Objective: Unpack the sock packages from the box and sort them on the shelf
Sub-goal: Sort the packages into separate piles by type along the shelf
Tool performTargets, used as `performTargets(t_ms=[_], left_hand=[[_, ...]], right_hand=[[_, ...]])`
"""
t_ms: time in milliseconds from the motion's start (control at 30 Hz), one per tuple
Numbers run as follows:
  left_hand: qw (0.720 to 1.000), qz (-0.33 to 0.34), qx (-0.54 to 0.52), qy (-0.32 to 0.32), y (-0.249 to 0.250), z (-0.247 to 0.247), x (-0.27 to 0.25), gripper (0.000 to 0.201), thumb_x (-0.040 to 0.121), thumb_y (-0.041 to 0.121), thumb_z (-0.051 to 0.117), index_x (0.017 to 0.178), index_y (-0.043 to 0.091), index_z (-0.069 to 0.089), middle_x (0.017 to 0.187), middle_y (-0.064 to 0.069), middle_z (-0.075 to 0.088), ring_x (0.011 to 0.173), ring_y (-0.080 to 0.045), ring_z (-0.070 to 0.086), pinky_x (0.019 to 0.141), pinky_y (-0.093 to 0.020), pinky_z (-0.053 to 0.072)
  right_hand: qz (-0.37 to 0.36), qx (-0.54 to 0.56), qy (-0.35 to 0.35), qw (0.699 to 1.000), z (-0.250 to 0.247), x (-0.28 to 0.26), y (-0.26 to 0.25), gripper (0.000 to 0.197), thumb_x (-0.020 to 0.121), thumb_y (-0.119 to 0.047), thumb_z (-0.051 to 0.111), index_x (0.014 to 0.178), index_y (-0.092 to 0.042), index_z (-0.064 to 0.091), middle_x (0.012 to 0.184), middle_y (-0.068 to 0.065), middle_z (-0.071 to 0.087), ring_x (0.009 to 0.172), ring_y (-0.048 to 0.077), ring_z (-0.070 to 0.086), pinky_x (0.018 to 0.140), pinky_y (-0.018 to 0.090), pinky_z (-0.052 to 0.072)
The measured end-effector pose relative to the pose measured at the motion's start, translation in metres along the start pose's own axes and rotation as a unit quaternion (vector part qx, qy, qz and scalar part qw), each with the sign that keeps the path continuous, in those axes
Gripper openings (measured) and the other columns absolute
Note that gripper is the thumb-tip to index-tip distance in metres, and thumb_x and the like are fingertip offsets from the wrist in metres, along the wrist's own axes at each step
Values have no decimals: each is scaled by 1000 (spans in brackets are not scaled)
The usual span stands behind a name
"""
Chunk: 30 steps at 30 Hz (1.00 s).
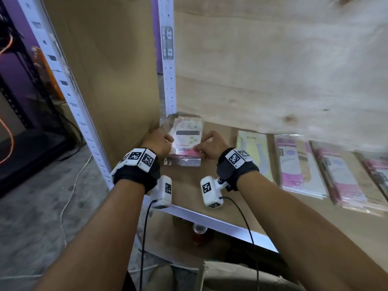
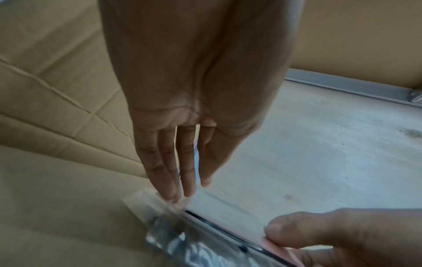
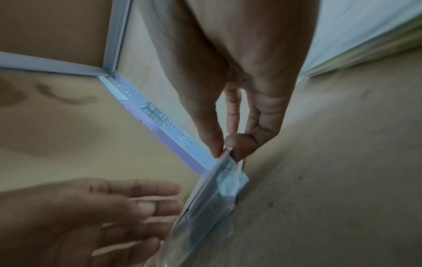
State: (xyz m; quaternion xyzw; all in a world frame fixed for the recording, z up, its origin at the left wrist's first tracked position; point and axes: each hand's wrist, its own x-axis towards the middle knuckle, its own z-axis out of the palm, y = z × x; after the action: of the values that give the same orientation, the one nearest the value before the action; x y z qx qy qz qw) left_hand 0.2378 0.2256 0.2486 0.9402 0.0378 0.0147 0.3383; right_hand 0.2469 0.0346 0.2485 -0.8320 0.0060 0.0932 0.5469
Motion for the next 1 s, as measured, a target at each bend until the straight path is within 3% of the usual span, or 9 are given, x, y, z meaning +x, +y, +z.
performTargets(t_ms=[133,233,367,467,567,633,767,867,1000], left_hand=[[999,35,18,-36,-6,2,-6,61,86,-10,55,141,16,50,92,6,58,70,-1,51,58,-14,42],[996,82,25,-34,-2,2,-17,74,82,-10,68,147,14,43,127,-11,54,95,-12,61,63,0,43],[979,171,111,-22,29,-3,-37,88,72,19,85,147,36,44,157,-1,34,142,-23,36,113,-32,38],[967,246,29,62,66,-5,-56,53,79,34,81,128,38,64,128,3,58,123,-17,51,108,-34,39],[923,351,-33,157,107,-8,-77,5,88,35,72,85,38,71,82,12,59,79,-7,56,77,-29,47],[904,372,-63,201,129,-8,-87,24,91,37,69,71,40,57,66,14,50,62,-1,46,62,-23,41],[896,346,-225,166,159,-1,-94,26,93,45,65,105,24,73,93,11,76,89,-11,71,83,-41,57],[875,317,-331,159,169,20,-92,9,92,30,68,99,25,71,78,15,70,84,1,69,82,-25,58],[892,203,-400,48,172,49,-83,39,85,13,75,118,31,63,114,1,73,99,-30,69,81,-37,60]], right_hand=[[-10,21,12,1000,-18,-8,5,46,84,7,66,126,-2,49,89,13,62,63,19,61,57,29,54],[-24,62,18,998,-40,-18,1,48,84,11,64,130,-1,53,104,22,64,77,28,61,67,36,53],[-11,227,-10,974,-69,-37,-5,17,90,10,60,104,0,63,95,24,60,56,21,49,51,25,46],[7,311,-2,950,-92,-50,-12,26,94,3,60,120,6,61,94,17,61,51,14,50,47,18,45],[-8,345,-16,938,-118,-71,-18,23,100,-15,54,116,0,63,88,14,70,60,16,56,52,21,44],[-38,357,-27,933,-135,-86,-17,22,104,-24,48,105,-8,63,89,9,72,64,15,60,59,23,42],[-123,224,24,966,-159,-116,-8,19,100,-24,54,96,-15,70,81,1,62,72,14,52,60,22,37],[-163,71,43,983,-171,-138,13,21,98,-27,61,85,-11,64,83,4,58,77,13,53,68,22,40],[-140,6,44,989,-190,-162,40,22,102,-19,55,81,-14,60,75,1,64,74,18,61,74,31,45]])
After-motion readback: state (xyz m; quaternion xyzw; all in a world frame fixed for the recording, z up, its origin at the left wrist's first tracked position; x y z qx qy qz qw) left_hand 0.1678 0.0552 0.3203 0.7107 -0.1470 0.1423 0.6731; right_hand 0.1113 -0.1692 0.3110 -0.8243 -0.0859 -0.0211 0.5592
